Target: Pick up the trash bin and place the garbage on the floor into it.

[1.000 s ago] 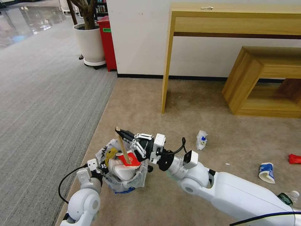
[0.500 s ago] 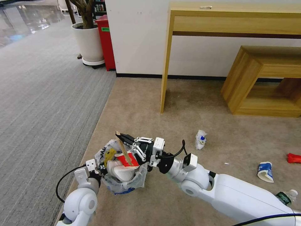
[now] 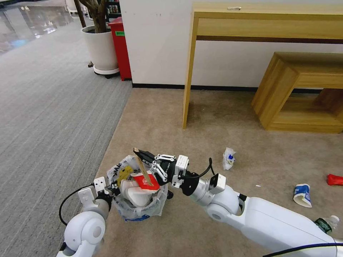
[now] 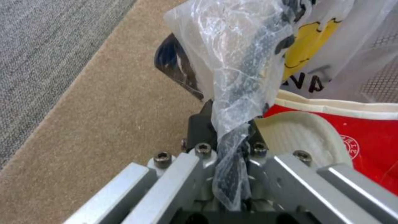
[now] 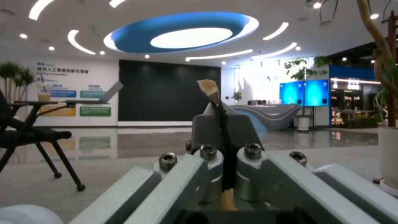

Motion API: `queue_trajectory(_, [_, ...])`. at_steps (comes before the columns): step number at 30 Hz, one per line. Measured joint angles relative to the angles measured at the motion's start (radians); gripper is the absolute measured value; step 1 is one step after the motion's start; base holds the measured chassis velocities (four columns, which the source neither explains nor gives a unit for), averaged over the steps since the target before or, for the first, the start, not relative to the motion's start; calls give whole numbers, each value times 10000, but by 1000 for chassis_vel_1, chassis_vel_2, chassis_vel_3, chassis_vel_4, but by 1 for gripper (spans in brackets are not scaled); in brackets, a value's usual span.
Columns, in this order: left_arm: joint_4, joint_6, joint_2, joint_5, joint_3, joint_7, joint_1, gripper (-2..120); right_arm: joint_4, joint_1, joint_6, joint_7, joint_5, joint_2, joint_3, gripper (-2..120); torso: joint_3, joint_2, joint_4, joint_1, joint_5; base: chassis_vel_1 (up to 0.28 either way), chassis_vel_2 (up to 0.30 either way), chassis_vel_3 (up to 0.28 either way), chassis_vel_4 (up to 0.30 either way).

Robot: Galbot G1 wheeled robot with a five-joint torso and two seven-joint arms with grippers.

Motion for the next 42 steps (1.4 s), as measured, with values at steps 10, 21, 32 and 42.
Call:
queue_trajectory(10, [-160, 44, 70, -214, -48, -124, 7, 0, 117, 18, -52, 94, -6, 76, -88, 0, 0, 0, 1, 0, 0, 0, 0, 0, 0])
queue_trajectory(21, [-372, 144, 160, -647, -121, -362, -41, 0, 179, 152, -68, 105, 8, 168, -395, 0, 0, 1, 0, -1, 0, 0, 0, 0, 0])
queue_trajectory(32, [-318, 224, 281, -1141, -186, -732, -210, 0, 186, 311, -100, 165, 37, 289, -733, 0, 0, 0, 0, -1, 0, 0, 0, 0, 0])
queue_trajectory(42, [-446, 229, 365, -1282, -187, -812, -226, 0, -129, 340, -75, 131, -108, 308, -972, 0, 0, 0, 0, -1, 0, 0, 0, 0, 0])
